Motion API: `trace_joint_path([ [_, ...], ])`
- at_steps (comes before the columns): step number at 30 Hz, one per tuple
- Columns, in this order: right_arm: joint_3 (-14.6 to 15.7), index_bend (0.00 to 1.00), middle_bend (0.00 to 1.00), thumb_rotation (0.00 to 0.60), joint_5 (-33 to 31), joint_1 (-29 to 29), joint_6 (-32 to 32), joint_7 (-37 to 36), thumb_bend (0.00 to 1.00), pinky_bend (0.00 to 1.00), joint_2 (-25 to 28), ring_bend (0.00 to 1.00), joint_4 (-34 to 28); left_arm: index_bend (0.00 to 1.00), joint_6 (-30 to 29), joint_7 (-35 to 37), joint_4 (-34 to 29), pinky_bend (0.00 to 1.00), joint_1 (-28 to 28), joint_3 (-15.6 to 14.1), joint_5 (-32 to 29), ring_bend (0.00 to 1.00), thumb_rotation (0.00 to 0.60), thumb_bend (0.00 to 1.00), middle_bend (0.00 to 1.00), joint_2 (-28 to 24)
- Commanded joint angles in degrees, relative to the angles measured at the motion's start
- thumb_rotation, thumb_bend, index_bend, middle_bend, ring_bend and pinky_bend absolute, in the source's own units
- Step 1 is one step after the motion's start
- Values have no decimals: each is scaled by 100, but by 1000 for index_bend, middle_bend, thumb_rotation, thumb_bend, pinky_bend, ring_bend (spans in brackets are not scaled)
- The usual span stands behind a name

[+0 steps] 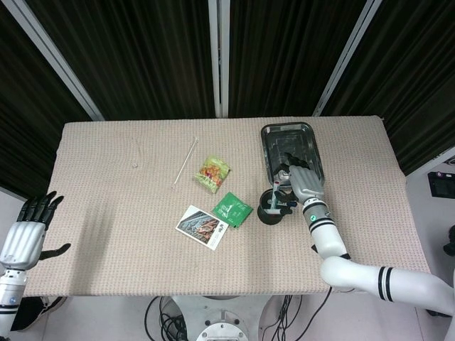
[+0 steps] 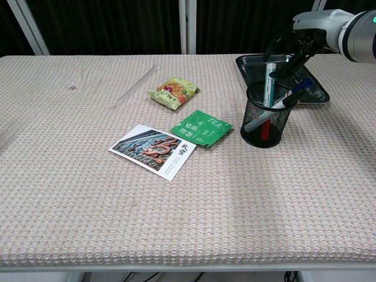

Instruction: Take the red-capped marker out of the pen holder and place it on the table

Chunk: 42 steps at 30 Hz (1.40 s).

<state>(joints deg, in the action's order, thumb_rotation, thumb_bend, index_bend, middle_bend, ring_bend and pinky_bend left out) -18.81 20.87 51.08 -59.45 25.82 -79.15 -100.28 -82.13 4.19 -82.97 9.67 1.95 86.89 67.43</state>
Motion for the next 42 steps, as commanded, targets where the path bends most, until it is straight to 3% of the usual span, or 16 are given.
trace_joint_path([
  [1, 26, 384, 27, 600, -35, 19, -45, 25, 247, 0, -20, 0, 21, 84, 6, 13, 14, 0, -5, -6, -3, 0, 600, 98, 0, 4],
  [32, 236, 485, 38, 600, 75, -17, 24, -146, 287, 0, 99, 0, -150, 84, 7, 34, -7, 0, -44, -3, -30, 0, 600, 98, 0, -30],
  [42, 253, 591, 64, 600, 290, -80, -99, -238, 326, 0, 143, 0, -295, 84, -9, 20, -35, 0, -59, 1, -33, 0, 600, 97, 0, -47],
])
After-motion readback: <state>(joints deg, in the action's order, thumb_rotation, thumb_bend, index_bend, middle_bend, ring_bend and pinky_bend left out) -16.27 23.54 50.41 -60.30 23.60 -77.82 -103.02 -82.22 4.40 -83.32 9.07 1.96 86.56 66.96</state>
